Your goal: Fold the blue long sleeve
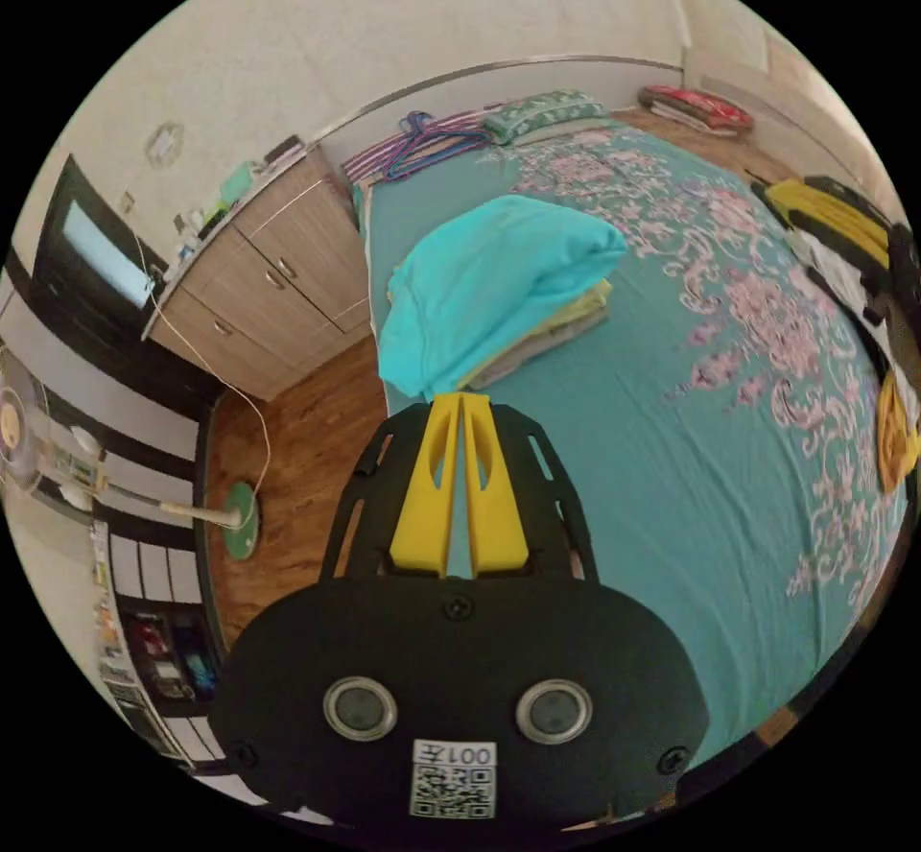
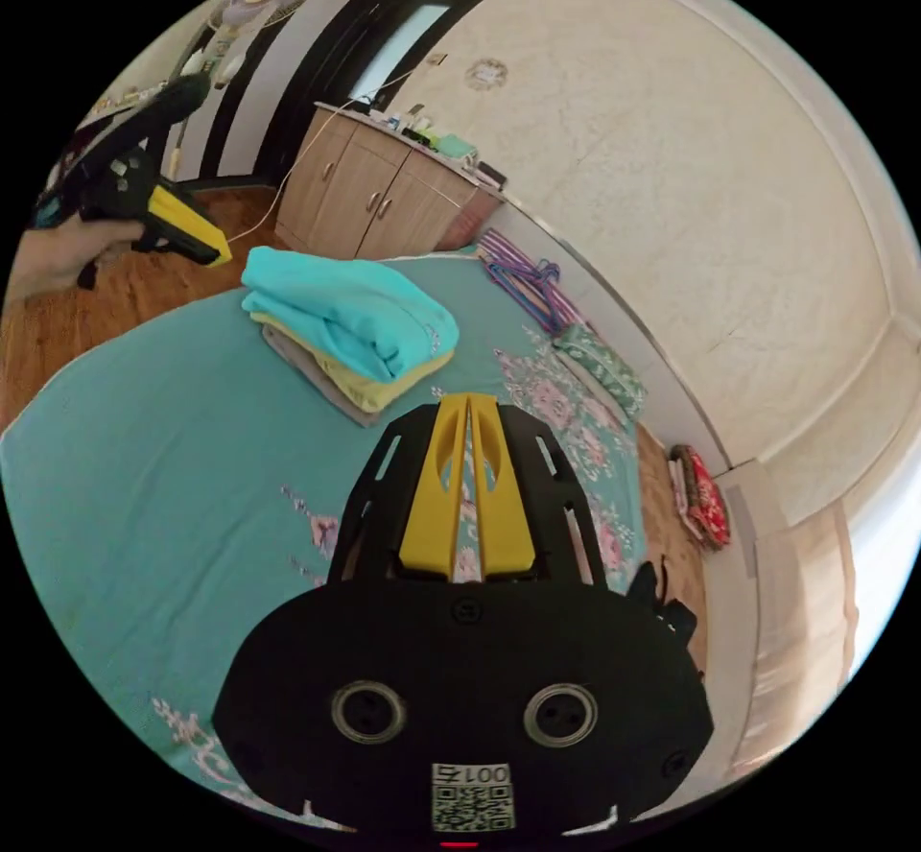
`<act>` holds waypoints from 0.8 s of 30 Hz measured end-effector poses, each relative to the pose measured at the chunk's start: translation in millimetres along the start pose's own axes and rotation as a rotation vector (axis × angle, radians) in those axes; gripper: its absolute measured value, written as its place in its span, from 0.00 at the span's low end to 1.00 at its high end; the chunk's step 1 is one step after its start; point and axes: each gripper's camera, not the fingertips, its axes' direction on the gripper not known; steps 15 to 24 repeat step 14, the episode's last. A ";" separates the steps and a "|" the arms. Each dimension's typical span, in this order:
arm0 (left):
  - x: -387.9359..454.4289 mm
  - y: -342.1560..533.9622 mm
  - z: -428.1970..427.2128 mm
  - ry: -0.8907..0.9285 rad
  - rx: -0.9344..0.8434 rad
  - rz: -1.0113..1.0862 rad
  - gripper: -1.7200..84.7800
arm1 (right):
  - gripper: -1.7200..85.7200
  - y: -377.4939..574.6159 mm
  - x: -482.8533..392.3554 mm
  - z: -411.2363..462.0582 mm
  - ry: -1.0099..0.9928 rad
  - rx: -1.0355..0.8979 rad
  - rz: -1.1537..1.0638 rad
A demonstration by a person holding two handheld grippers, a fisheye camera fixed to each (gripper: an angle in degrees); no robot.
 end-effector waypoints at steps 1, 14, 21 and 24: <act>34.9 24.6 -22.4 -0.010 -0.015 0.078 0.01 | 0.02 29.4 -4.8 -44.2 0.015 -0.018 -0.040; 322.0 160.9 -158.3 0.323 -0.168 0.313 0.01 | 0.02 237.5 46.2 -480.8 0.014 -0.715 0.461; 322.0 160.9 -158.3 0.323 -0.168 0.313 0.01 | 0.02 237.5 46.2 -480.8 0.014 -0.715 0.461; 322.0 160.9 -158.3 0.323 -0.168 0.313 0.01 | 0.02 237.5 46.2 -480.8 0.014 -0.715 0.461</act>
